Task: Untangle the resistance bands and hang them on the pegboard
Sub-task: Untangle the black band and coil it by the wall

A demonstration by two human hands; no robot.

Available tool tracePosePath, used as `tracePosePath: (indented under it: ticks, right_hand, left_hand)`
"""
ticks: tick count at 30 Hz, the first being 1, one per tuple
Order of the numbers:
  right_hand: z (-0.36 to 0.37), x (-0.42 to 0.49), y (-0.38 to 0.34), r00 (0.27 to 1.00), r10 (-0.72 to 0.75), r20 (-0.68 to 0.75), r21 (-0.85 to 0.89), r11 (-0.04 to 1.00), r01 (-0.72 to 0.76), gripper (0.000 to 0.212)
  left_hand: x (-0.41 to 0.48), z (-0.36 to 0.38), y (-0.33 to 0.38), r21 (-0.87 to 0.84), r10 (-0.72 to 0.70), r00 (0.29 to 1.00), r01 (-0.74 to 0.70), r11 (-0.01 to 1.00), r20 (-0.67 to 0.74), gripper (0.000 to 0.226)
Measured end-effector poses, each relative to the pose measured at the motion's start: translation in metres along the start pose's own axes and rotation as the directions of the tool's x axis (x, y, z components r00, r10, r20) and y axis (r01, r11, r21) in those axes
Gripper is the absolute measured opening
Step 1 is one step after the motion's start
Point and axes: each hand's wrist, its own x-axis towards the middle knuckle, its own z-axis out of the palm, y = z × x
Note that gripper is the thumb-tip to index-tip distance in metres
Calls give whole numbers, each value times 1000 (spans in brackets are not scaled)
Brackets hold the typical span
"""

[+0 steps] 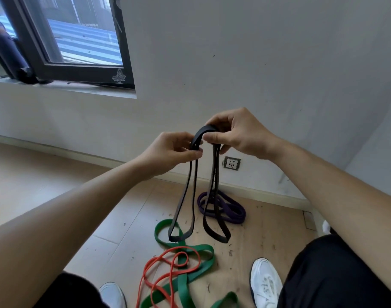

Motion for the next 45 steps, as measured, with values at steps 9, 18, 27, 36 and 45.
tracePosePath:
  ticks: [9, 18, 27, 36, 45]
  right_hand:
    - [-14, 3, -15, 979, -141, -148, 157, 974, 164, 16]
    - [-22, 0, -15, 978, -89, -188, 396, 904, 158, 24]
    - [-35, -5, -8, 950, 59, -308, 497, 861, 108, 12]
    - [-57, -5, 5, 880, 209, -426, 623, 773, 118, 12]
    - [-68, -15, 71, 869, 398, -294, 622, 770, -143, 14]
  left_hand:
    - [6, 32, -1, -179, -60, 997, 68, 981, 47, 44]
    - [13, 52, 5, -206, -45, 994, 64, 977, 95, 19]
    - [11, 43, 0, -181, -81, 986, 107, 978, 147, 22]
    - [5, 32, -19, 6, -140, 938, 146, 989, 318, 17]
    - [6, 5, -22, -85, -140, 974, 157, 984, 176, 14]
